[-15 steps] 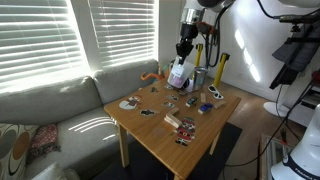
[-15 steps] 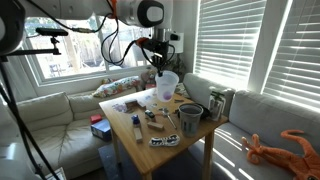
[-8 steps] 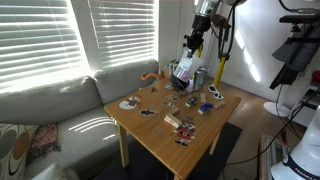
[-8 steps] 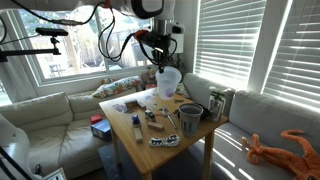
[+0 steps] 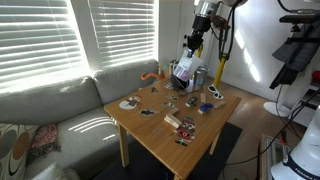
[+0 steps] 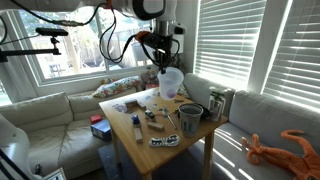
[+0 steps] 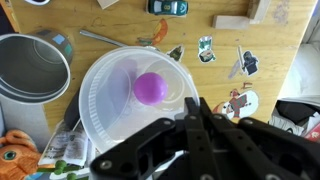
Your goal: Pour the contents from the clear cup into the silver cup
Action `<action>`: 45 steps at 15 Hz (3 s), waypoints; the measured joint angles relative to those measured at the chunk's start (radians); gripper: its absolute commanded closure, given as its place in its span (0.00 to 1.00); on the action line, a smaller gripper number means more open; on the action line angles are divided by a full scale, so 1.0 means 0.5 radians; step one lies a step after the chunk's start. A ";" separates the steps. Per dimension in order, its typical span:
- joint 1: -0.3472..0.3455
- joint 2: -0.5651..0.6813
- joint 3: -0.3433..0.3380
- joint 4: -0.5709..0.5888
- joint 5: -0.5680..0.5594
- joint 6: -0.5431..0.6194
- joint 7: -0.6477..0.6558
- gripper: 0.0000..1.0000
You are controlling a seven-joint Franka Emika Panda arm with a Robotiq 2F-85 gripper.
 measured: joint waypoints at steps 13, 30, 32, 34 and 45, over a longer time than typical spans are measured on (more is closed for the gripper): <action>-0.091 -0.026 -0.279 -0.221 0.749 0.093 -1.023 0.99; -0.200 -0.030 -0.419 -0.358 1.102 -0.097 -1.576 0.99; -0.241 -0.030 -0.453 -0.385 1.159 -0.143 -1.684 0.99; -0.277 -0.031 -0.488 -0.412 1.229 -0.197 -1.788 0.99; -0.379 -0.001 -0.555 -0.477 1.406 -0.397 -2.062 0.99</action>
